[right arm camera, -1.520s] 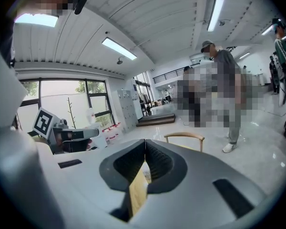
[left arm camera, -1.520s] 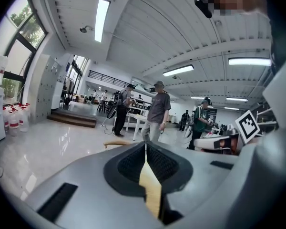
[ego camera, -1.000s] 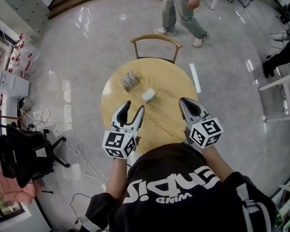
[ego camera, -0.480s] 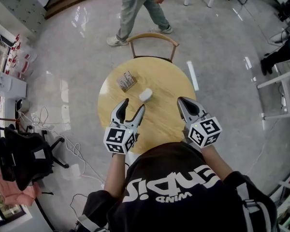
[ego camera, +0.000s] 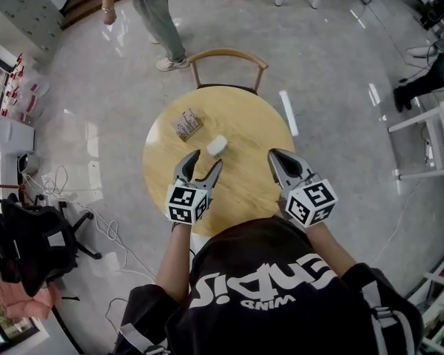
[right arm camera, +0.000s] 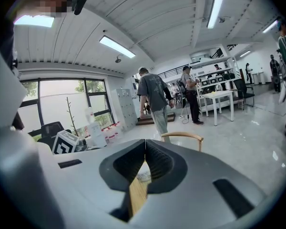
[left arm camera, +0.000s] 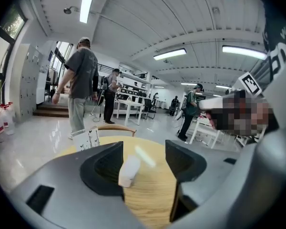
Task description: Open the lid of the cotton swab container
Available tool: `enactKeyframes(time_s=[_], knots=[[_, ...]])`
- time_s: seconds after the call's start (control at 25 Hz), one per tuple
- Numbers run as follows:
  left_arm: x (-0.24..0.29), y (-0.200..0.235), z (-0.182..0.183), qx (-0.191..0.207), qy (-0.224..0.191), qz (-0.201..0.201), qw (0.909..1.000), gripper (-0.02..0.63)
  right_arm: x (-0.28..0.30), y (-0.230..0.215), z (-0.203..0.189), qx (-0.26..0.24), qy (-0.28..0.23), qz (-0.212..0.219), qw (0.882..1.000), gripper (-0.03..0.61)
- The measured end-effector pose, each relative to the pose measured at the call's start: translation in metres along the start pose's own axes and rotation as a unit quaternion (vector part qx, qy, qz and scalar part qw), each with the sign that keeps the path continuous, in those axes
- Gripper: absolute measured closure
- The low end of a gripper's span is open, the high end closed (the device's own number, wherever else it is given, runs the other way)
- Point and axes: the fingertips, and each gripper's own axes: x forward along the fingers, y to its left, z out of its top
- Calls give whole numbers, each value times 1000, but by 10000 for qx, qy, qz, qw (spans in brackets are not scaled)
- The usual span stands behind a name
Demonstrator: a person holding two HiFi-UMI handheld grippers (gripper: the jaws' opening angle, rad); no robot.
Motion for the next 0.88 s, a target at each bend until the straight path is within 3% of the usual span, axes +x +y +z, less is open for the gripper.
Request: enactKeyframes(time_s=[0.28, 0.56, 0.88], knots=[[25, 11, -33, 250, 264, 139, 9992, 348, -5, -5, -2, 2, 26, -89, 10000, 577], [47, 25, -62, 185, 455, 173, 9986, 348, -10, -10, -8, 33, 73, -205, 9998, 577], [69, 44, -104, 384, 873, 282, 9950, 341, -15, -17, -12, 39, 145, -332, 9993, 577]])
